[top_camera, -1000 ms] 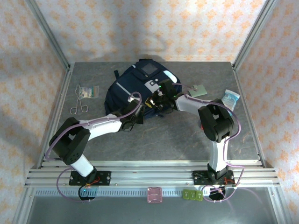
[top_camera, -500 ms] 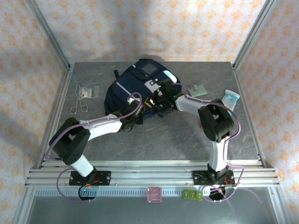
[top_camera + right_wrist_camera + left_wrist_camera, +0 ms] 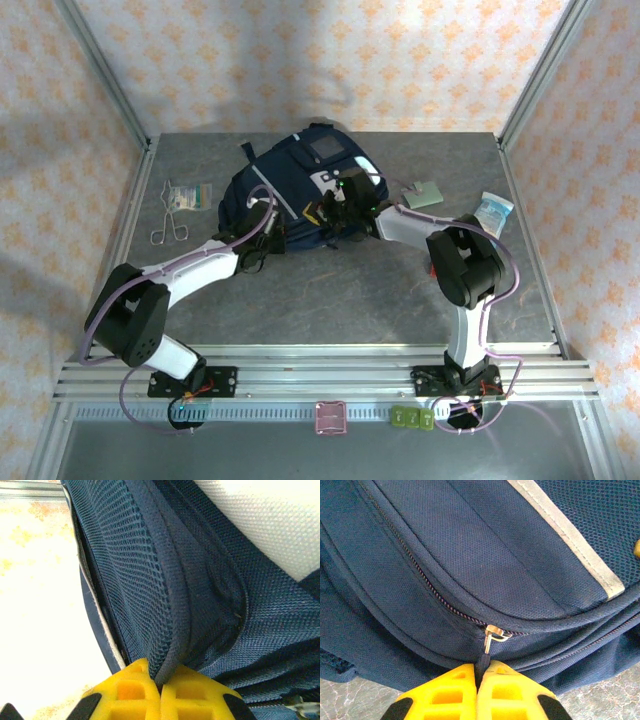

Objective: Pack the student bag

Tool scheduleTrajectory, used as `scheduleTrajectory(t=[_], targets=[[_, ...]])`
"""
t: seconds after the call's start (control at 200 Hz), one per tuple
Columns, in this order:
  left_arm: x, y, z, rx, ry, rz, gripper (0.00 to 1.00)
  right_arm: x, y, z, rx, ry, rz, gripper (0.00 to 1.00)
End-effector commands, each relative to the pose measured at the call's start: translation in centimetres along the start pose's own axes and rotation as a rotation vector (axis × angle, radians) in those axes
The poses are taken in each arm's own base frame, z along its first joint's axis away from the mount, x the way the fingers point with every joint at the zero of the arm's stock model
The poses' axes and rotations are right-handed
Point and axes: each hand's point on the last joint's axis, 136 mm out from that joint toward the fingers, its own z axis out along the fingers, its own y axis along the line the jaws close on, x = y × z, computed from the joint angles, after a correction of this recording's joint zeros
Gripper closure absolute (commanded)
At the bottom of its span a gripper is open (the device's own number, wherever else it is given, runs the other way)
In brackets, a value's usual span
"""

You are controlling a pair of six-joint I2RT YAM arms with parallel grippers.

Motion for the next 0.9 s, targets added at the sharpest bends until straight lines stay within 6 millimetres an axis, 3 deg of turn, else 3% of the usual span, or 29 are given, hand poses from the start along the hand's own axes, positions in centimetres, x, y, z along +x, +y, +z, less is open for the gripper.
scheduleTrajectory(t=[0.0,0.38,0.541,0.726,0.896], targets=[[-0.1,5.6,0.3,-0.237,0.009,-0.008,1.00,-1.5,0.3,-2.4,0.008,-0.071,-0.020,1.00],[1.4,-2.0,0.3,-0.026,0.055,0.106,1.00,-1.1,1.0,-1.2,-0.008,-0.054,-0.031,1.00],[0.8,-3.1,-0.2,0.041,0.032,0.109,1.00,-1.0,0.7,-0.9,-0.005,-0.049,-0.023,1.00],[0.1,-6.7,-0.3,0.145,0.031,0.124,1.00,-0.8,1.0,-0.6,-0.016,-0.049,-0.026,1.00],[0.7,-7.3,0.3,0.154,0.047,0.138,1.00,-0.7,0.6,-0.5,-0.011,-0.043,-0.021,1.00]])
